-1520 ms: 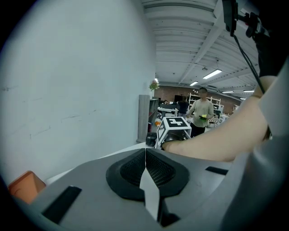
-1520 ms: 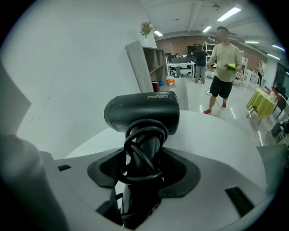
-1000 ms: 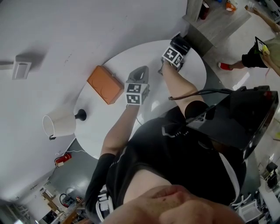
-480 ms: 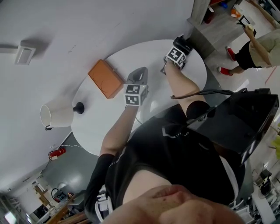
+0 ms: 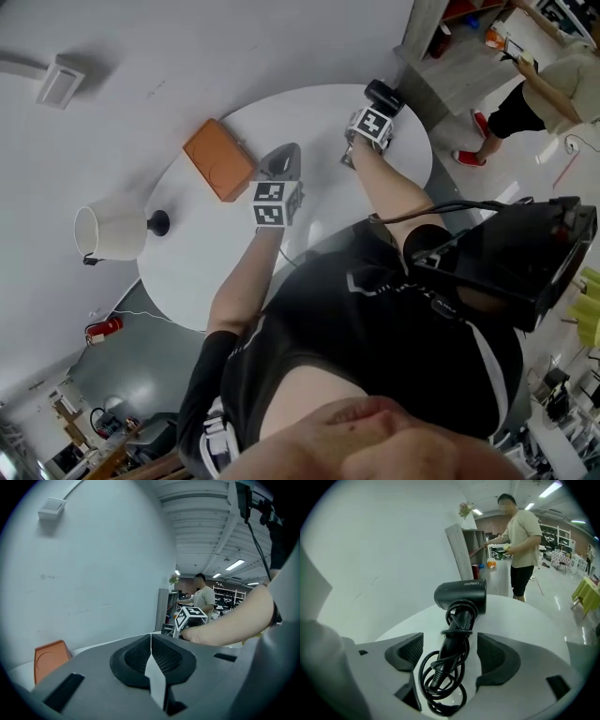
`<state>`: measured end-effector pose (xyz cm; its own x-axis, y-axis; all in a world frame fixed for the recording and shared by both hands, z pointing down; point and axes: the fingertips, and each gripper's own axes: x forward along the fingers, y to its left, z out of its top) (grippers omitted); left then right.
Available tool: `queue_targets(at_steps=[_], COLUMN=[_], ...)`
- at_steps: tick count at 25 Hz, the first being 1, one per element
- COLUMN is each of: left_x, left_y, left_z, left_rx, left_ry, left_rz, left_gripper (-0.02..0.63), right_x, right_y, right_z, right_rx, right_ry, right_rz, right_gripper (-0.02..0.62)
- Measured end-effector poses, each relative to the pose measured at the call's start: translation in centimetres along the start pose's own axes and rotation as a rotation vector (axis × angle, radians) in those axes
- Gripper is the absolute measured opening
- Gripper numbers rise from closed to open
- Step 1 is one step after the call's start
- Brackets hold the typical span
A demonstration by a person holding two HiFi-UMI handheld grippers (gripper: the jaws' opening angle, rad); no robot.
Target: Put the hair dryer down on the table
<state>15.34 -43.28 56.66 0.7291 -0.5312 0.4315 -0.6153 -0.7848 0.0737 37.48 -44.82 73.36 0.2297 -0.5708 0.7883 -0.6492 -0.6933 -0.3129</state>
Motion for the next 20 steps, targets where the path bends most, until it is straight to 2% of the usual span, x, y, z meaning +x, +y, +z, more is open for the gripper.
queue_targets(at_steps=[4, 7, 10, 14, 17, 20], left_x=[-2.1, -4.2, -6.4, -9.5, -11.6, -13.7], left_y=[0.6, 1.2, 2.3, 4.2, 5.3, 6.0], left_z=[0.4, 0.8, 1.5, 2.4, 3.6, 4.5], left_rx=[-0.024, -0.042, -0.072, -0.081, -0.084, -0.08], left_ry=[-0.038, -0.079, -0.136, -0.188, -0.233, -0.272], left_rz=[0.026, 0.051, 0.097, 0.166, 0.211, 0.244], left_gripper=[0.032, 0.032, 0.032, 0.032, 0.032, 0.032], right_x=[-2.2, -4.6, -7.1, -10.5, -13.4, -16.2], right_y=[0.6, 1.6, 3.8, 6.0, 9.0, 12.6], right_z=[1.2, 0.8, 1.3, 2.8, 3.7, 3.9], right_rx=[-0.066, -0.163, -0.213, -0.291, -0.359, -0.431], right_ry=[-0.079, -0.081, -0.124, -0.195, -0.243, -0.278], right_rz=[0.044, 0.08, 0.169, 0.22, 0.319, 0.461], right_gripper=[0.341, 0.341, 0.341, 0.34, 0.339, 0.337])
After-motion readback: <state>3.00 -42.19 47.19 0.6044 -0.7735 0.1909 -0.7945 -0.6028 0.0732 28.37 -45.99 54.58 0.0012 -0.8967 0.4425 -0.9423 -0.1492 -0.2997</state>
